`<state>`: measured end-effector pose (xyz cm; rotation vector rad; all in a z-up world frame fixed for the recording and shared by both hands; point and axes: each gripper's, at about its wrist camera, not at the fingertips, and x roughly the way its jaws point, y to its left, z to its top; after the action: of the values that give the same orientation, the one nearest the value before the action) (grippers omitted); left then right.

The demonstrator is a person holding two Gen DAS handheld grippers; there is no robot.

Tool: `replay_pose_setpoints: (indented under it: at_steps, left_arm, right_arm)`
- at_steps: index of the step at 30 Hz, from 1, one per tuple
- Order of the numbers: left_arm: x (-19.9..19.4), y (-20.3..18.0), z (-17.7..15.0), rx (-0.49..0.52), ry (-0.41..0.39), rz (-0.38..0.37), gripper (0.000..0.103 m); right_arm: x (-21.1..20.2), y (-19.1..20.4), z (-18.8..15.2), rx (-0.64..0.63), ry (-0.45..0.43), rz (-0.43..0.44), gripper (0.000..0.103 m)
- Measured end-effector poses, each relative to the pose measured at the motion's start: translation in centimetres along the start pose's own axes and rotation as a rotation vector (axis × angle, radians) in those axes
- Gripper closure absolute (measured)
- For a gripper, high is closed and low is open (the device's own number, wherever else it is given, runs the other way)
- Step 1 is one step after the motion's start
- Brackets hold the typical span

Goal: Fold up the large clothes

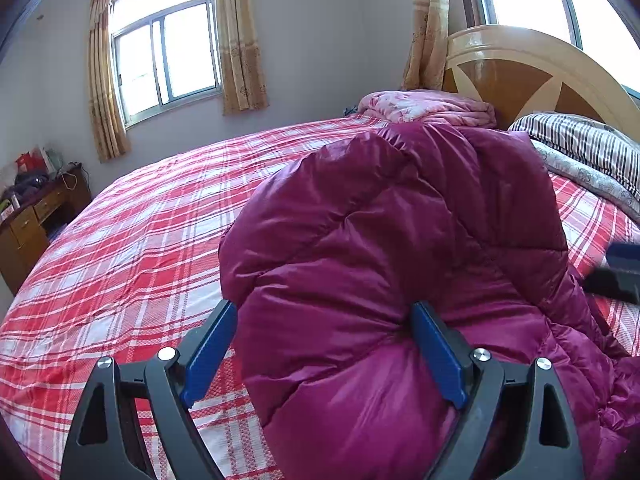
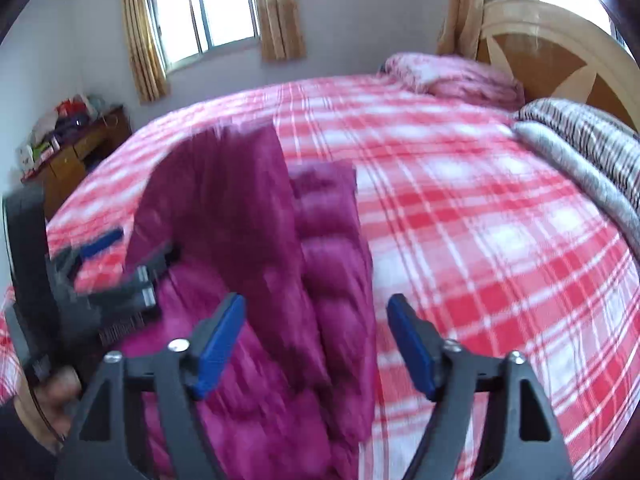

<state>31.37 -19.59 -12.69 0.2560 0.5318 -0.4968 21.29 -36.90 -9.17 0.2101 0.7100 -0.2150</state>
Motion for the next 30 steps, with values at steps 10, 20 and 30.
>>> replay_pose_setpoints:
  at_steps: [10,20,30]
  left_arm:
    - [-0.1,1.2,1.2,-0.009,-0.004,0.015,0.015]
    - [1.3,-1.2,2.0,0.072,0.020,0.021,0.014]
    - [2.9,-0.5,3.0,0.001,0.069,0.051,0.014]
  right_arm:
    - [6.2,-1.7,1.3,0.081,0.119,0.092,0.088]
    - [3.3,-2.6,1.7,0.102,0.033,-0.129,0.047]
    - [5.5,0.2,4.9,0.111,-0.031,0.022,0.042]
